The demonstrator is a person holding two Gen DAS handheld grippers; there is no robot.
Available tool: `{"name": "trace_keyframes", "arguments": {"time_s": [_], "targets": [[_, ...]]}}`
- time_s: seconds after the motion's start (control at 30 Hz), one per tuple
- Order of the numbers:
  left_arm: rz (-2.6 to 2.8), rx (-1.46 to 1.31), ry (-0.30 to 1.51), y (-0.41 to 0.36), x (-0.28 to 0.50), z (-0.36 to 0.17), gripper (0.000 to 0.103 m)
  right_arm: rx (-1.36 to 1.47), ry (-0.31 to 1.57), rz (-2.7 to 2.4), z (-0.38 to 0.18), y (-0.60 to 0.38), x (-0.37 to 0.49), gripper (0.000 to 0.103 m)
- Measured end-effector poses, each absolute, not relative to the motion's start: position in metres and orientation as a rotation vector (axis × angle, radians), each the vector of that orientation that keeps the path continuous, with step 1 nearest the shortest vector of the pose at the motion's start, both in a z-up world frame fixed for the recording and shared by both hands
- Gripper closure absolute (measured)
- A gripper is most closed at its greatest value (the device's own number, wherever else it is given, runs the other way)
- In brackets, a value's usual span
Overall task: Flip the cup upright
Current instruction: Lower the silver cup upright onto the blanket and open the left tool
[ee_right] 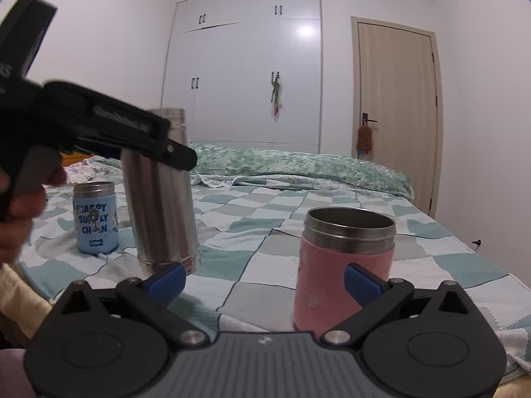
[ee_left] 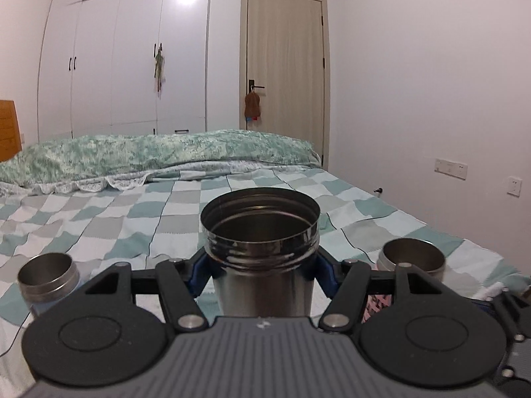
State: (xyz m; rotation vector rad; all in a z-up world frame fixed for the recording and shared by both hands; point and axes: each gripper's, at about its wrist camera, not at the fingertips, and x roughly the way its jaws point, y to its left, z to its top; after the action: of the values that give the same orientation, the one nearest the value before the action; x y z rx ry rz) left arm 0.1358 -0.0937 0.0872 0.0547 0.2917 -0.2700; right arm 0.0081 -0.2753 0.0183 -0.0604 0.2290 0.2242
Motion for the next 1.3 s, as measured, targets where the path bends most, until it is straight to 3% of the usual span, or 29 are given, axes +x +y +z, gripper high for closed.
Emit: {"name": "trace_keyframes", "arguments": {"time_s": [0.27,0.5,0.53,0.6,0.93,1.3], "targets": [[-0.248,0.041,0.354,-0.098,0.167,0.045,0.04,-0.071,0.226,0.212,0.017,-0.273,0.008,0.001],[-0.272,0.029,0.329,-0.094,0.164,0.043,0.037,-0.071,0.227,0.211,0.017,-0.272,0.007,0.001],[-0.274,0.026,0.325,-0.093,0.162,0.044,0.034,-0.071,0.228,0.21,0.017,-0.271,0.007,0.001],[-0.266,0.013,0.302,-0.09,0.156,0.048,0.0,-0.072,0.226,0.209,0.017,-0.271,0.008,0.001],[-0.155,-0.024,0.107,-0.052,0.078,0.066,0.0,-0.068,0.157,0.202,0.019,-0.267,-0.004,0.0],[-0.02,-0.012,0.14,-0.015,0.032,0.038,0.0,-0.065,0.068,0.215,0.021,-0.256,-0.027,0.0]]}}
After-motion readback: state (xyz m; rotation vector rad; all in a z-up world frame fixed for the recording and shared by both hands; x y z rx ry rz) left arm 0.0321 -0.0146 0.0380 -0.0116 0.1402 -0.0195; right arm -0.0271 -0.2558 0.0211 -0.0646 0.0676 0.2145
